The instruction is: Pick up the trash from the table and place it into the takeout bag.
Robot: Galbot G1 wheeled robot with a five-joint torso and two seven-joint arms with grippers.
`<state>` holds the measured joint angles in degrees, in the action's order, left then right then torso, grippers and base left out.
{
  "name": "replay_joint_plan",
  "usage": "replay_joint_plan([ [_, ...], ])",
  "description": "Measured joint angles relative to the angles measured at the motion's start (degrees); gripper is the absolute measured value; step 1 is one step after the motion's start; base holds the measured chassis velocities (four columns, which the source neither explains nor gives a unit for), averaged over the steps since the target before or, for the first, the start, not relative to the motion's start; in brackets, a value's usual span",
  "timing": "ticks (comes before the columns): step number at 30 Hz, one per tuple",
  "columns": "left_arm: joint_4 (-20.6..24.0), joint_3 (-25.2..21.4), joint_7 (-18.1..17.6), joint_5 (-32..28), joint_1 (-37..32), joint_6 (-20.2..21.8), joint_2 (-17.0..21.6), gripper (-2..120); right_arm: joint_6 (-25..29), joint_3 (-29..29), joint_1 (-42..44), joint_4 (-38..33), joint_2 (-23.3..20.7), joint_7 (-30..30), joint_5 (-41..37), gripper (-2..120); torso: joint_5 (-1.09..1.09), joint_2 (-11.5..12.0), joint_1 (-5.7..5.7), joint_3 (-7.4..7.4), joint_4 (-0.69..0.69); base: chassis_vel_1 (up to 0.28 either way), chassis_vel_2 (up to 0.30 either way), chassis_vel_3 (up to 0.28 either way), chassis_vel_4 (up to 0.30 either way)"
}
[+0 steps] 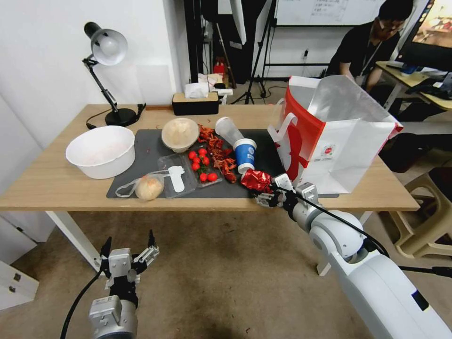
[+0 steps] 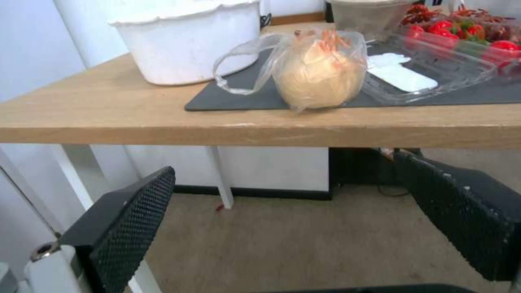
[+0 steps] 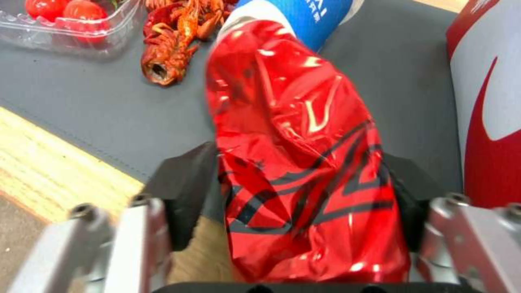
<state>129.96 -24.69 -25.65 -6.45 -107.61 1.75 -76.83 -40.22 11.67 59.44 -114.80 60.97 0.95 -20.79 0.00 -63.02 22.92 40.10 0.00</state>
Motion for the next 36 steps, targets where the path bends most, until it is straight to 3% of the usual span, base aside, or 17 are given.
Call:
replay_joint_plan([
  [5,-0.3,0.0,-0.4,0.4,0.2,-0.6,-0.1,100,0.1,-0.2,-0.1,0.2,0.2,-1.1,-1.0,47,0.0,0.0,0.0,0.0,0.0,0.0,0.0,0.0,0.0],
  [14,-0.6,0.0,-0.9,0.8,0.5,-1.1,-0.1,100,2.2,-0.4,-0.1,0.5,0.3,-2.8,-4.1,43,0.01,0.0,0.0,0.0,0.0,0.0,0.0,0.0,0.0],
  [18,-0.4,-0.1,-1.0,0.9,0.6,-1.1,-0.1,100,6.3,0.1,0.0,-1.1,-0.3,0.0,-5.6,42,0.0,0.0,0.0,0.01,0.01,0.0,0.0,0.0,0.0],
  [24,0.0,-0.3,-1.3,1.1,0.6,-1.1,-0.2,100,17.3,2.4,-2.5,-5.7,-3.4,4.6,-12.1,39,0.01,0.0,0.0,0.01,0.0,0.0,0.0,0.0,0.0],
  [27,0.2,-0.3,-1.3,1.2,0.5,-1.1,-0.3,100,19.7,3.7,-4.7,-7.0,-4.5,2.7,-15.4,39,0.02,0.0,0.0,0.01,-0.01,0.0,0.0,0.0,0.0],
  [31,0.5,-0.4,-1.3,1.3,0.4,-0.9,-0.4,100,21.1,5.9,-11.9,-8.1,-6.9,-4.9,-20.7,39,0.0,0.0,0.0,0.01,0.0,0.0,0.0,0.0,0.0],
  [35,0.5,-0.2,-1.3,1.5,0.3,-0.9,-0.6,100,21.3,6.6,-17.2,-5.8,-8.4,-10.0,-20.7,39,0.0,0.0,0.0,0.0,0.02,0.0,0.0,0.0,0.0],
  [36,0.4,0.1,-1.2,1.8,0.2,-0.9,-0.8,100,20.2,6.8,-20.7,-3.0,-9.8,-14.5,-20.3,39,0.0,0.0,0.01,0.01,0.0,0.0,0.0,0.0,0.0],
])
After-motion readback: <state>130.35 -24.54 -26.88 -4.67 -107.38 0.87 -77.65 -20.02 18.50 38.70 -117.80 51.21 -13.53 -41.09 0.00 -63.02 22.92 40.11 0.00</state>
